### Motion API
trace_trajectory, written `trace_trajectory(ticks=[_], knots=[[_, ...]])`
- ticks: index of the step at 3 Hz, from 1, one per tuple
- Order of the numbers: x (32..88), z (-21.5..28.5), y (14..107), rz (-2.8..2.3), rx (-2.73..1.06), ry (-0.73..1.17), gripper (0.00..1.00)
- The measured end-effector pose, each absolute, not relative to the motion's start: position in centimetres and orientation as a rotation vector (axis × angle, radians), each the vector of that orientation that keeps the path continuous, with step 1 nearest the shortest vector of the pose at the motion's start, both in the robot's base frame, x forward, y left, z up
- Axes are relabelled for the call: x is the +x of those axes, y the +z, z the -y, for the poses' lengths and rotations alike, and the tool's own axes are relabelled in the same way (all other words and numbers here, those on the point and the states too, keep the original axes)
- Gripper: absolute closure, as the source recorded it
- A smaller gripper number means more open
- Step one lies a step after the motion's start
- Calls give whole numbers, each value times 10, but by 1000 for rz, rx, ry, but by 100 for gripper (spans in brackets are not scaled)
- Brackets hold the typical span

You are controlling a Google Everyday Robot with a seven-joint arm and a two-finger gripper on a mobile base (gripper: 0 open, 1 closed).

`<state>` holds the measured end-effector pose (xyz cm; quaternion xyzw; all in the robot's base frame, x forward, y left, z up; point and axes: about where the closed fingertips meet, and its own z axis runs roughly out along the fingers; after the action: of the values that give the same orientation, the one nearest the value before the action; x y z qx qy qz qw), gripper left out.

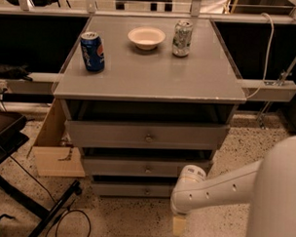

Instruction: Open bottom drawer

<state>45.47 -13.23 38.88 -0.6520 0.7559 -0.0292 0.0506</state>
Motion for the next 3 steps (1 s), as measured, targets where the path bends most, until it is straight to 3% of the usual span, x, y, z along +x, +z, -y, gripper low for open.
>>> trace_trajectory(ticks=[2, 3], knots=[[527, 144, 309, -2236, -1992, -145, 0], [535, 145, 305, -2236, -1984, -149, 0]])
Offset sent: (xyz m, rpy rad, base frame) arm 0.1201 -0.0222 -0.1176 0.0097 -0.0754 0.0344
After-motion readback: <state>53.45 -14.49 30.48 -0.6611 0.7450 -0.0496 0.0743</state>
